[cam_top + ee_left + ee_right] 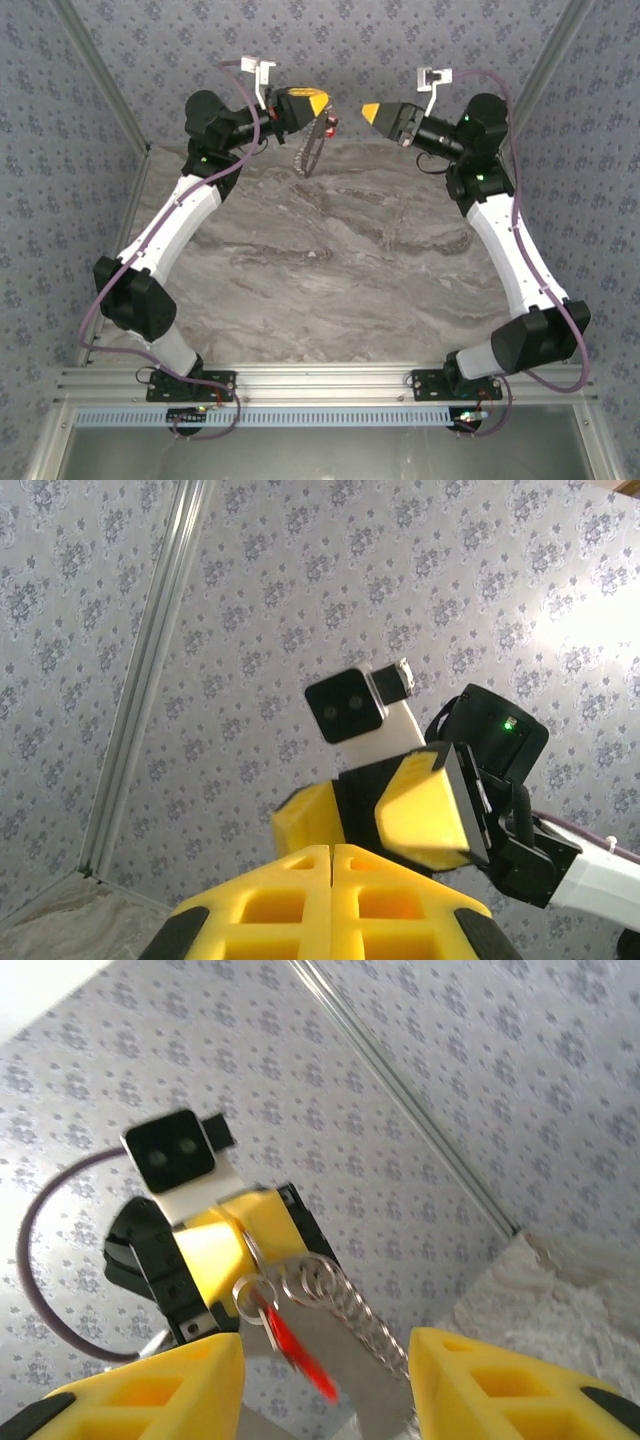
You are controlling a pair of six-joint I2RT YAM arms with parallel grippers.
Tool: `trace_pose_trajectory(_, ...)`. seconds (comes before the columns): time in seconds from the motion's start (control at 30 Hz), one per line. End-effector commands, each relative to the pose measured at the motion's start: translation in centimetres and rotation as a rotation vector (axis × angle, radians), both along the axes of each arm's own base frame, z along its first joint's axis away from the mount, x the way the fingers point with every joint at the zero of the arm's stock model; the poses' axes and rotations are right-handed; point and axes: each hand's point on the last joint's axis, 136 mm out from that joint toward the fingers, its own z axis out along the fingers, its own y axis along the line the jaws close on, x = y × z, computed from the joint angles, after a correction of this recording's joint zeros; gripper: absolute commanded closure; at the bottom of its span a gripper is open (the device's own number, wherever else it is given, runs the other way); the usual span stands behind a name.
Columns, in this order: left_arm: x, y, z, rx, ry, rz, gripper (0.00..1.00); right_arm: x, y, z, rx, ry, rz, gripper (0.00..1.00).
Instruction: Put the keys on the keyring
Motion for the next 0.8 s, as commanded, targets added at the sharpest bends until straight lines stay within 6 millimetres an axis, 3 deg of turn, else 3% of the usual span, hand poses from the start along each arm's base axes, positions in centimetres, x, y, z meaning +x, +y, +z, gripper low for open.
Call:
trace_pose_trajectory(0.0, -0.8, 0.6, 2.2, -0.069, -0.059, -0.003, 1.00, 0.0, 0.1, 3.8, 0.103, -0.089, 0.018, 0.50)
trace_pose_trajectory(0.23, -1.1, 0.4, 2.4, -0.075, -0.056, -0.009, 1.00, 0.2, 2.2, 5.3, 0.144, -0.125, 0.073, 0.50)
trace_pose_trajectory(0.47, -1.1, 0.4, 2.4, -0.074, -0.052, -0.007, 1.00, -0.3, 4.7, 4.8, 0.140, -0.116, 0.134, 0.51)
trace_pose_trajectory(0.77, -0.9, 0.3, 2.2, -0.070, -0.055, -0.002, 1.00, -0.4, 5.4, 4.2, 0.133, -0.102, 0.151, 0.56)
